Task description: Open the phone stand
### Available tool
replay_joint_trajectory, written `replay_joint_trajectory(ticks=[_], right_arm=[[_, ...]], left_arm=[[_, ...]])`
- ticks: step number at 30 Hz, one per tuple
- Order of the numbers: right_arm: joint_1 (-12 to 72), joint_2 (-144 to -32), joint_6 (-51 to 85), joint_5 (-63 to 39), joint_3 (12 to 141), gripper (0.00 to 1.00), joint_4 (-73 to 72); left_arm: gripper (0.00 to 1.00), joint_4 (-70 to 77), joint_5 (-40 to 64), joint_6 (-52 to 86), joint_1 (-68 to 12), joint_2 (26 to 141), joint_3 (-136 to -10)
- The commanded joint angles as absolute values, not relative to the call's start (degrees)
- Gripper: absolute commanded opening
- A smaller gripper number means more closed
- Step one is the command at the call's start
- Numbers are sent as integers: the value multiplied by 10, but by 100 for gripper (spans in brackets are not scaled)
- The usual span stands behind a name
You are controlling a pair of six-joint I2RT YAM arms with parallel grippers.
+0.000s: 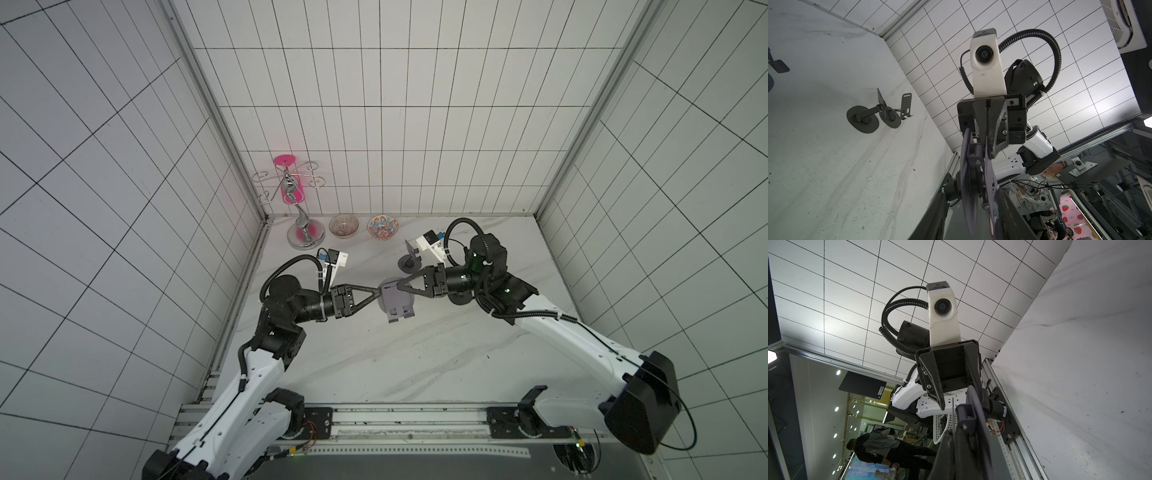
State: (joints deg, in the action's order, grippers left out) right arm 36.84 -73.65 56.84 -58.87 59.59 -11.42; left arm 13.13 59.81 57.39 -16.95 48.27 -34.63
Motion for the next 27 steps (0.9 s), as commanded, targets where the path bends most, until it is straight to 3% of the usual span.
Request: replay_joint_trajectory(ticks=[1,15,23,27], right_arm=[[374,-721,605,-588,596,0,-184],[383,-722,612,-599,600,0,-203],[405,-761,643,-607,585,0,-257],[419,-784,640,-612,591,0,-260]], left_arm=[[40,117,591,562,-173,476,-361],[22,106,587,549,-174,489,-358],[23,129,615,556,-177,520,-373],[14,136,618,557,-183,522,-374]])
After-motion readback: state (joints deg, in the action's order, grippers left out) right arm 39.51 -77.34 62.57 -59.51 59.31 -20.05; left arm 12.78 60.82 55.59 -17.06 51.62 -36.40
